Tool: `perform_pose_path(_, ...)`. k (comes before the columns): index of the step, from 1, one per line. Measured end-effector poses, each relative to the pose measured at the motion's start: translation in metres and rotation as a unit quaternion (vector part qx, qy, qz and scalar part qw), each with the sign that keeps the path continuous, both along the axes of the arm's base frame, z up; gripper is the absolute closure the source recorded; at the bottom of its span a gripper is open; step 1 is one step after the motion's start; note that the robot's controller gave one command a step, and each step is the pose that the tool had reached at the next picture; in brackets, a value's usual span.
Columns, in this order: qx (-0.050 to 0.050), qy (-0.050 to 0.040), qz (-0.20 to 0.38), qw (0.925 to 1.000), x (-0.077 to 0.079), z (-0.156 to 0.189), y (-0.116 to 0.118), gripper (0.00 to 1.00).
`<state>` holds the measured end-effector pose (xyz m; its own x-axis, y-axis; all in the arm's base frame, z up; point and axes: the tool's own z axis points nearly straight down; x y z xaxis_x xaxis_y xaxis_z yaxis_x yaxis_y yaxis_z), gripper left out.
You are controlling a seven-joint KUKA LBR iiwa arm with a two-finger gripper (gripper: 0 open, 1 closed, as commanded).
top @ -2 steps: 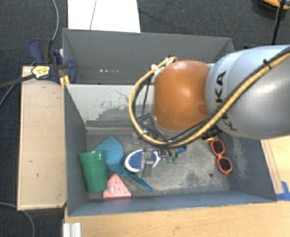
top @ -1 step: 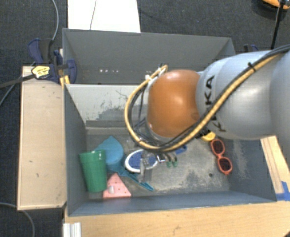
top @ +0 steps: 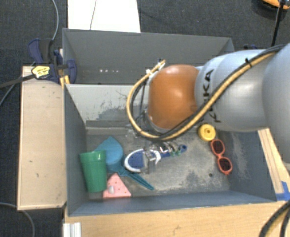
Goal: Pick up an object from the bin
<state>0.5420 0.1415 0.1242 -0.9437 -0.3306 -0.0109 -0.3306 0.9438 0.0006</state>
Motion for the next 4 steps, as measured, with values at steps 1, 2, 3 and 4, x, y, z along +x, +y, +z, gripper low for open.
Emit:
perform_pose_path(1, -0.001, 0.0009, 0.076, 0.9971, 0.004, -0.026, -0.007, 0.00)
perform_pose_path(2, -0.002, -0.0013, 0.149, 0.9888, 0.031, -0.051, -0.026, 1.00)
perform_pose_path(3, -0.002, -0.0012, 0.148, 0.9889, 0.031, -0.051, -0.026, 1.00)
perform_pose_path(4, -0.001, 0.0012, 0.156, 0.9877, 0.028, -0.001, -0.026, 1.00)
